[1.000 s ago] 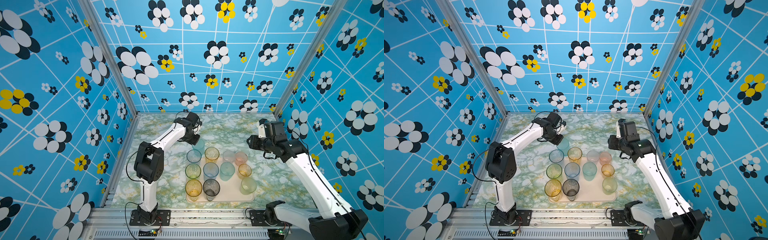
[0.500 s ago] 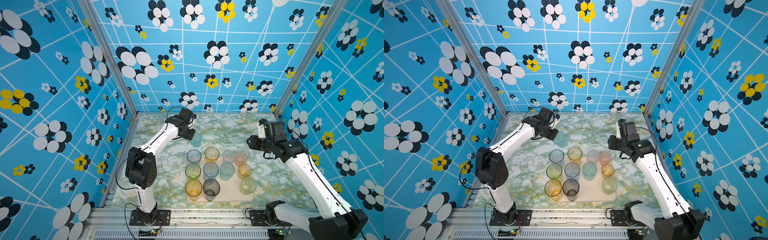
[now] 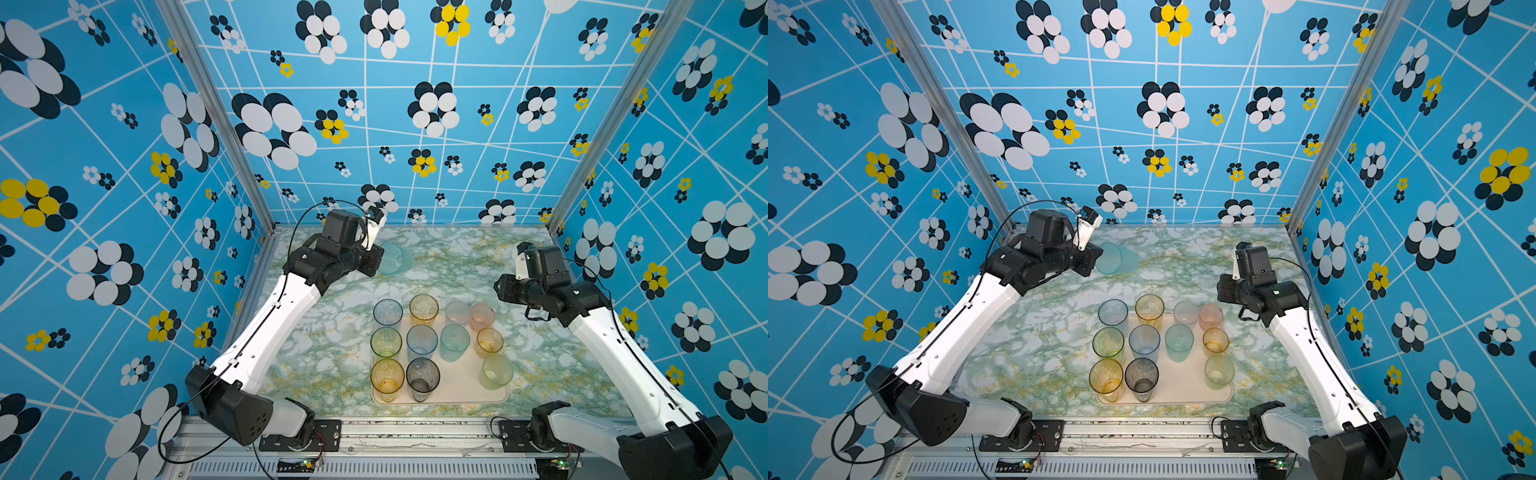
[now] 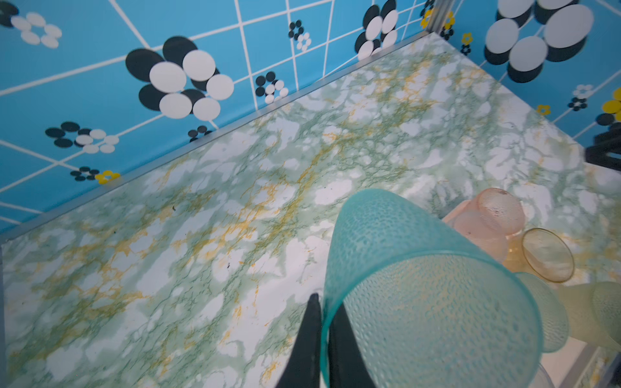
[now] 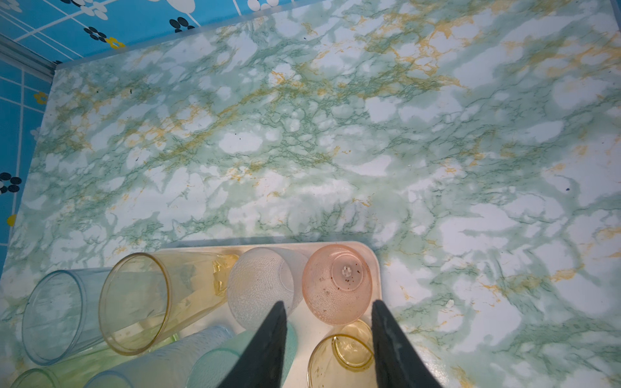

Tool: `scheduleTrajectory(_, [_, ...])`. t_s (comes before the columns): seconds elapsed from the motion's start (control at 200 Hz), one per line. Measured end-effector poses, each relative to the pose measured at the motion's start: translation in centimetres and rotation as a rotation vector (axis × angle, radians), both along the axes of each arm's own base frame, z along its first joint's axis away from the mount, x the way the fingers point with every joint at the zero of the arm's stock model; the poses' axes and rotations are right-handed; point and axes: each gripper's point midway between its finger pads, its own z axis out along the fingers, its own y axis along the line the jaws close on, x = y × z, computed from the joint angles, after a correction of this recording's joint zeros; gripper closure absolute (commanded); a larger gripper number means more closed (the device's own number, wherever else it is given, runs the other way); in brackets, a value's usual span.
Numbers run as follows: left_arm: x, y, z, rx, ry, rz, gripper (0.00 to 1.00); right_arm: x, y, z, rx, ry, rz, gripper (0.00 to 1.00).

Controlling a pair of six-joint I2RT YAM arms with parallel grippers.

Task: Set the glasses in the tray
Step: 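Carry the teal cup over the tray's nearer end with the left gripper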

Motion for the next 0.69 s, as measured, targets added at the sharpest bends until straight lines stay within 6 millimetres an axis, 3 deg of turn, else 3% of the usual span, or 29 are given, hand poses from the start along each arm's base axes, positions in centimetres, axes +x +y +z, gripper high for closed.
scheduleTrajectory(0.16, [-4.7, -3.8, 2.0, -0.016, -0.046, -0.187, 0.95, 0.2, -0.2, 0.1, -0.003, -0.008, -0.015, 0.56])
scheduleTrajectory(0.39, [-10.8, -8.5, 2.1, 0.049, -0.035, -0.445, 0.95, 0.4, -0.8, 0.0, -0.022, -0.011, -0.047, 0.56])
scheduleTrajectory(0.525, [-14.6, -11.7, 0.6, 0.131, -0.012, -0.614, 0.95, 0.7, -0.7, 0.0, -0.02, -0.012, -0.05, 0.56])
scheduleTrajectory(0.695, [-19.6, -14.8, -3.3, 0.278, 0.04, -0.827, 0.95, 1.0, -0.6, -0.1, -0.019, -0.014, -0.05, 0.56])
